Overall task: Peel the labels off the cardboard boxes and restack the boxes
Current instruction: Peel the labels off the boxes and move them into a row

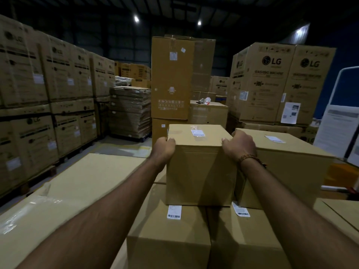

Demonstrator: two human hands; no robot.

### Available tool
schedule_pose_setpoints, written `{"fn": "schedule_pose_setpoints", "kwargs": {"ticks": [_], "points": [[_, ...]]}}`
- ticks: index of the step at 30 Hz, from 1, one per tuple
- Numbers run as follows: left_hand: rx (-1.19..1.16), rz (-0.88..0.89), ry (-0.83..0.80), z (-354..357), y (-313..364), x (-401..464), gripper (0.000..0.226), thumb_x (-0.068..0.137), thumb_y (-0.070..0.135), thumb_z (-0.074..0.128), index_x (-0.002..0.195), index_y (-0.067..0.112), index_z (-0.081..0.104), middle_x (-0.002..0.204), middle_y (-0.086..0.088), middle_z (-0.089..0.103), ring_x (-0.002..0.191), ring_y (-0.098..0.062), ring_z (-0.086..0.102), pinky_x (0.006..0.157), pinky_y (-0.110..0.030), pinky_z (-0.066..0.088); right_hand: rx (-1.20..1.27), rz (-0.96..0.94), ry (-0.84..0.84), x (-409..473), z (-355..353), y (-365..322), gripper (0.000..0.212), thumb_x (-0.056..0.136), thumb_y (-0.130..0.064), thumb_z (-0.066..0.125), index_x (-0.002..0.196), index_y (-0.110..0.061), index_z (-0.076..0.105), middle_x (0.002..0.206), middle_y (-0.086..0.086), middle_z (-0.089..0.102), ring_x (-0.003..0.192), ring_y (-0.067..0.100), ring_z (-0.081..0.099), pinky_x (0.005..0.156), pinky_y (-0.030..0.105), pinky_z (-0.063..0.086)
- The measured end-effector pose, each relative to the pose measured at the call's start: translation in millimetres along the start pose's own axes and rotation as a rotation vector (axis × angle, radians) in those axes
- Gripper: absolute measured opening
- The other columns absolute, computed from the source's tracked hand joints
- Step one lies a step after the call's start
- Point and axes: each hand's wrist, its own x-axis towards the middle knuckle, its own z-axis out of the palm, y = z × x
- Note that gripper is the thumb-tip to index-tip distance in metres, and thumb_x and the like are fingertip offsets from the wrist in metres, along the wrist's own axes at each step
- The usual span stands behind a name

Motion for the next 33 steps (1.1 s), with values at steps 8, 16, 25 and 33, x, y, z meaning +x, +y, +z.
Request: {"fn": "schedule_pose_setpoints", "kwargs": {"ticks": [8, 16, 25, 33], "points": [[-0.06, 0.054, 0.229, -10, 26, -25, 0.029, 0.108, 0.036, 0.04, 0.113, 0.017, 0.061, 0.109, -0.009, 0.068, 0.098, -0.026, 0.066, 0.084, -0.044, 0.057, 0.119, 0.037, 0.021, -12, -22, -22, 0.049, 0.092, -0.05, 0.065, 0.122, -0.012, 0.062, 0.133, 0.016, 0.054, 0.115, 0.035, 0.055, 0.096, 0.057, 0.055], [-0.023, 0.218, 0.488, -67, 18, -75, 0.035, 0.107, 0.043, 0.037, 0.099, 0.022, 0.063, 0.097, -0.012, 0.068, 0.085, -0.027, 0.064, 0.071, -0.042, 0.051, 0.361, -0.05, -0.095, -47, -37, -53, 0.049, 0.081, -0.054, 0.064, 0.11, -0.014, 0.069, 0.129, 0.009, 0.06, 0.108, 0.028, 0.061, 0.089, 0.049, 0.06], [-0.028, 0.279, 0.691, -169, 0, -163, 0.037, 0.11, 0.04, 0.039, 0.104, 0.019, 0.067, 0.081, 0.0, 0.059, 0.071, -0.013, 0.051, 0.061, -0.032, 0.039, 0.483, -0.183, -0.169, -151, -30, -112, 0.043, 0.089, -0.047, 0.068, 0.117, -0.014, 0.069, 0.132, 0.006, 0.052, 0.108, 0.023, 0.059, 0.091, 0.046, 0.06], [-0.023, 0.272, 0.661, -279, -45, -231, 0.035, 0.109, 0.04, 0.042, 0.098, 0.02, 0.068, 0.08, 0.003, 0.062, 0.072, -0.013, 0.055, 0.063, -0.033, 0.043, 0.675, -0.029, -0.267, -274, -5, -162, 0.043, 0.09, -0.04, 0.073, 0.121, -0.019, 0.053, 0.112, -0.003, 0.061, 0.095, 0.014, 0.061, 0.081, 0.038, 0.058]]}}
